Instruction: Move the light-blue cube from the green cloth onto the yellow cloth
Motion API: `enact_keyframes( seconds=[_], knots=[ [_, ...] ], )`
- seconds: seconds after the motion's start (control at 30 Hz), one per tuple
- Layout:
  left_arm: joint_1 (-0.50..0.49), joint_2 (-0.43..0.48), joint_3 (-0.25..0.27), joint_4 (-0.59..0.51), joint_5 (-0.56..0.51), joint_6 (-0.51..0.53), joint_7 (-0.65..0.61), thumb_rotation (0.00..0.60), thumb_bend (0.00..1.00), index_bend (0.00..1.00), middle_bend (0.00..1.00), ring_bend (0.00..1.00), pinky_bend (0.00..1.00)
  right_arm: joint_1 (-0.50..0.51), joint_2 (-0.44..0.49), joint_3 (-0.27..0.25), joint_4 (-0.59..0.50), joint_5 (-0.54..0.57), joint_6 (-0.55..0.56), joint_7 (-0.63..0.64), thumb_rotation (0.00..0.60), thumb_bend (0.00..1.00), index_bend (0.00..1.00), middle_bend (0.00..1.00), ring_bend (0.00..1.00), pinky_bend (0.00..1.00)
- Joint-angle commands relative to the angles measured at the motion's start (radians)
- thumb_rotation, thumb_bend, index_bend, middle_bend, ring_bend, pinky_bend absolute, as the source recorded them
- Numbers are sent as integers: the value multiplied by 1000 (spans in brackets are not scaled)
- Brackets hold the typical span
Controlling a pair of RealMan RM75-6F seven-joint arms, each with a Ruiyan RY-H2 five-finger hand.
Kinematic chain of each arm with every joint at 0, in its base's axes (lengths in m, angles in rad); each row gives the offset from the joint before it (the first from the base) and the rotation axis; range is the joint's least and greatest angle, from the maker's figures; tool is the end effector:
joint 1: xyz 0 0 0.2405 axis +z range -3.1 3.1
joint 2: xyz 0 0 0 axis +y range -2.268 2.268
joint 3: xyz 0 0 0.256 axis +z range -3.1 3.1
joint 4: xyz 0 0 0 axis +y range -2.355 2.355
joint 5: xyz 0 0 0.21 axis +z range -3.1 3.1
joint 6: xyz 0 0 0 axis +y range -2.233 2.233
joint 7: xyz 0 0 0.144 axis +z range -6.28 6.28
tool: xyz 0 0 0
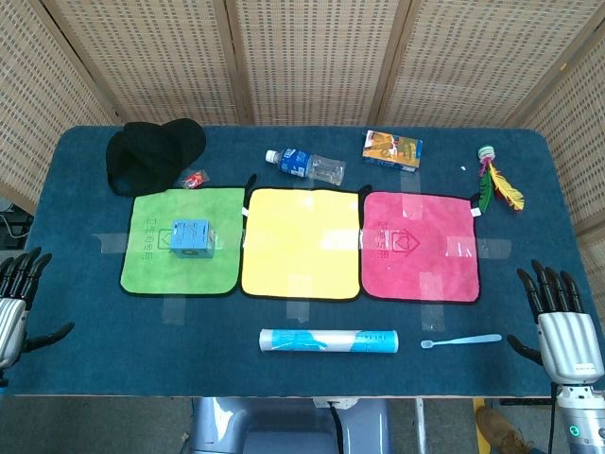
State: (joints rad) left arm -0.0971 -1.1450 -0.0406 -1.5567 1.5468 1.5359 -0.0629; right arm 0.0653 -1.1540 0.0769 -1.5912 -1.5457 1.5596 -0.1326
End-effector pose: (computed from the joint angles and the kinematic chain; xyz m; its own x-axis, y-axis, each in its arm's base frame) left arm -0.3090 0.1833 0.1586 0.3649 -0.0428 0.9301 0.9278 -0.0661 -0.3671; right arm -0.3033 -0.1800 0.1610 0.4985 0.0947 0.8617 -0.8642 -0.0245 0.5026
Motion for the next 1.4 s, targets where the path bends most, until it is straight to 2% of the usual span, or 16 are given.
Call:
enact_keyframes(
  seconds=[0.03, 0.13, 0.17, 0.23, 0.27, 0.3, 0.37, 0.5, 0.7, 0.93, 1.17, 1.4],
  knots=[
    [-1, 3, 1, 3, 1, -4, -13, 600, 0, 0, 0, 0, 0, -1, 3, 1, -3, -3, 3, 2, 600, 0, 0, 0, 0, 0],
    [-5, 7, 4, 1, -2, -18, -32, 600, 37, 0, 0, 0, 0, -2, 2, 1, -1, -6, 8, -2, 600, 0, 0, 0, 0, 0],
    [-9, 10, 5, 0, -4, -29, -44, 600, 122, 0, 0, 0, 0, -2, 1, 1, 0, -7, 8, -2, 600, 0, 0, 0, 0, 0],
    [-22, 14, 6, -3, -8, -58, -81, 600, 420, 0, 0, 0, 0, -2, 0, -1, 0, -9, 7, 0, 600, 0, 0, 0, 0, 0],
    [-38, 15, 3, 0, -15, -90, -131, 600, 651, 0, 0, 0, 0, -1, 1, -1, 1, -10, 5, 3, 600, 0, 0, 0, 0, 0],
    [-84, 0, -15, 17, -43, -173, -253, 600, 843, 0, 0, 0, 0, 2, 0, 4, 5, -2, -1, 7, 600, 0, 0, 0, 0, 0],
    [-120, -13, -29, 59, -58, -232, -341, 600, 991, 0, 0, 0, 0, 5, -1, 6, 7, 6, -9, 9, 600, 0, 0, 0, 0, 0],
    [-191, -74, -76, 146, -108, -333, -498, 600, 1000, 0, 0, 0, 0, 13, 1, 16, 10, 44, -39, 19, 600, 0, 0, 0, 0, 0],
    [-270, -199, -139, 260, -208, -457, -619, 600, 1000, 0, 0, 0, 0, 22, -2, 33, 29, 98, -76, 31, 600, 0, 0, 0, 0, 0],
    [-337, -302, -175, 351, -284, -610, -769, 600, 1000, 0, 0, 0, 0, 28, 1, 39, 35, 134, -107, 45, 600, 0, 0, 0, 0, 0],
    [-410, -400, -208, 453, -301, -708, -864, 600, 1000, 0, 0, 0, 0, 36, -5, 46, 55, 167, -135, 47, 600, 0, 0, 0, 0, 0],
    [-476, -470, -249, 483, -321, -771, -903, 600, 1000, 0, 0, 0, 0, 40, -9, 50, 66, 186, -149, 56, 600, 0, 0, 0, 0, 0]
  ],
)
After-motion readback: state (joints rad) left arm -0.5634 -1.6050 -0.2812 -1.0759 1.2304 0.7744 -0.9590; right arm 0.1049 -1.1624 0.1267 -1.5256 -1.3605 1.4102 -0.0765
